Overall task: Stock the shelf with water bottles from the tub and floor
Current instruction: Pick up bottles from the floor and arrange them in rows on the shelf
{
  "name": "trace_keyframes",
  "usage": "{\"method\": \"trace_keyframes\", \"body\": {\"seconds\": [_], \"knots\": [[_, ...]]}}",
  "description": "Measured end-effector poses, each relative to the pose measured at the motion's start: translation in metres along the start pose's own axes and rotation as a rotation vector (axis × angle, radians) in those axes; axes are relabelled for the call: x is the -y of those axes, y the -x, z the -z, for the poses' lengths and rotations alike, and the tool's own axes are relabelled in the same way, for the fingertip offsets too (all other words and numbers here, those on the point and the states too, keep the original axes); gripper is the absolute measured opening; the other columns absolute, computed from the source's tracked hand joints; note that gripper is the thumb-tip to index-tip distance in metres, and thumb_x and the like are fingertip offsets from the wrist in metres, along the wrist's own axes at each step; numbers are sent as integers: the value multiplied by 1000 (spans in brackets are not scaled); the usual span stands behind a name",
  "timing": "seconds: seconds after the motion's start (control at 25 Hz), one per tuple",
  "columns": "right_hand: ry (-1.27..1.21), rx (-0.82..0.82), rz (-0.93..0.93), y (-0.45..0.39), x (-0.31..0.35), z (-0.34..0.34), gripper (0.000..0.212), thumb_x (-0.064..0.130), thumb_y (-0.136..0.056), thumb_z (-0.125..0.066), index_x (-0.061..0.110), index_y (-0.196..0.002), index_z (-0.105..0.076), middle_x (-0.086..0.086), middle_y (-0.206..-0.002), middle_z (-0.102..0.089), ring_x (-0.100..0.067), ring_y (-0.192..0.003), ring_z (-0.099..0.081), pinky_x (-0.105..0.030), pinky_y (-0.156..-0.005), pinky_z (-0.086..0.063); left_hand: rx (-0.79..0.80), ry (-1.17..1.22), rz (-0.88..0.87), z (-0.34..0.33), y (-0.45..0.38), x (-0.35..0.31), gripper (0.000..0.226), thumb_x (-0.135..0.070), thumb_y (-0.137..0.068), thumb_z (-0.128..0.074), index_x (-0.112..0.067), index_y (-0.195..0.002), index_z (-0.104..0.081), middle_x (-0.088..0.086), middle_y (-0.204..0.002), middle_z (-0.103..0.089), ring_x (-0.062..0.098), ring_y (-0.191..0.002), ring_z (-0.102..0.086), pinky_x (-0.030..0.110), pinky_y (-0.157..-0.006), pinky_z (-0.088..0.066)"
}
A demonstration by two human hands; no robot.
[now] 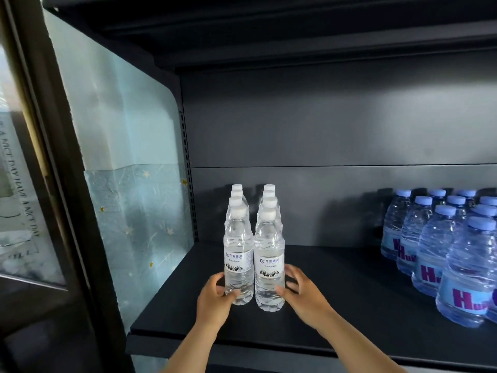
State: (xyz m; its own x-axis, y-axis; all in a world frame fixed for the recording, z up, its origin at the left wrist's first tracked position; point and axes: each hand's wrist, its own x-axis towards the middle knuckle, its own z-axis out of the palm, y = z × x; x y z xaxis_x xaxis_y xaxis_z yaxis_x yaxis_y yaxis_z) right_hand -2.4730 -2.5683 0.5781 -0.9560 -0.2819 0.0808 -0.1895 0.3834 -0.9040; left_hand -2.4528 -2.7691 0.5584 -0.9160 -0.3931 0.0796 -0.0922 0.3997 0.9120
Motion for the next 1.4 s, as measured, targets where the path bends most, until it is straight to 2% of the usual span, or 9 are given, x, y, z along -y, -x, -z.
{"method": "trace_keyframes", "body": {"seconds": [0.12, 0.24, 0.32, 0.44, 0.6, 0.76, 0.88, 1.16, 1.4], "knots": [[134, -11, -2, 11, -2, 31, 68, 32, -88, -61, 29, -146, -25, 11, -151, -32, -7, -135, -37, -32, -110, -35, -38, -128, -14, 16, 10, -19, 71, -21, -78, -74, -16, -139, -38, 12, -125, -54, 19, -110, -53, 29, -92, -41], [287, -32, 55, 29, 8, 73, 73, 35, -86, -64, 30, -146, -23, 6, -154, -25, -12, -141, -28, -29, -114, -26, -74, -325, -114, 32, 28, -49, 78, -26, -77, -74, -20, -142, -33, 11, -141, -41, 22, -128, -44, 36, -106, -37], [419, -38, 83, 42, 16, 105, 78, 37, -84, -66, 28, -148, -21, 2, -155, -20, -18, -143, -20, -30, -113, -21, -17, -562, -162, 38, 40, -74, 84, -33, -76, -74, -24, -145, -26, 9, -145, -33, 24, -134, -36, 39, -109, -34], [726, -54, 93, 60, 28, 152, 88, 46, -81, -66, 31, -150, -14, -1, -158, -8, -25, -146, -1, -45, -118, -15, 92, -1008, -193, 40, 57, -112, 99, -44, -73, -74, -27, -149, -13, 8, -150, -23, 26, -140, -22, 42, -111, -29], [972, -121, 94, 106, 35, 212, 93, 55, -77, -65, 34, -149, -10, -2, -159, 0, -25, -146, 7, -49, -117, -9, 112, -1279, -250, 34, 96, -165, 105, -49, -74, -71, -27, -150, -4, 9, -157, -7, 27, -146, -4, 45, -117, -15], [1053, -246, 65, 165, 20, 262, 94, 60, -75, -64, 36, -148, -10, -2, -158, 1, -25, -146, 8, -49, -117, -7, 101, -1371, -318, 11, 147, -195, 106, -59, -74, -65, -28, -150, 3, 8, -159, 4, 26, -146, 7, 49, -118, -2], [1081, -315, -7, 224, -2, 289, 92, 62, -75, -62, 36, -148, -12, -2, -158, 2, -26, -146, 7, -49, -118, -10, 51, -1410, -406, -11, 198, -195, 101, -60, -75, -62, -29, -149, 0, 9, -159, 6, 26, -146, 11, 52, -115, 7], [1109, -324, -246, 405, -98, 327, 93, 64, -77, -59, 34, -149, -8, -5, -158, 0, -27, -146, 4, -45, -116, -13, 246, -1405, -538, -74, 347, -133, 100, -46, -80, -67, -24, -151, 0, 14, -157, 10, 28, -145, 14, 49, -117, 2], [997, -384, -425, 552, -184, 350, 93, 56, -75, -68, 30, -149, -18, -6, -157, -11, -28, -145, -6, -46, -114, -20, 446, -1358, -560, -147, 452, -92, 95, -44, -83, -65, -24, -150, -1, 14, -158, 8, 29, -146, 12, 48, -118, -2]]}}
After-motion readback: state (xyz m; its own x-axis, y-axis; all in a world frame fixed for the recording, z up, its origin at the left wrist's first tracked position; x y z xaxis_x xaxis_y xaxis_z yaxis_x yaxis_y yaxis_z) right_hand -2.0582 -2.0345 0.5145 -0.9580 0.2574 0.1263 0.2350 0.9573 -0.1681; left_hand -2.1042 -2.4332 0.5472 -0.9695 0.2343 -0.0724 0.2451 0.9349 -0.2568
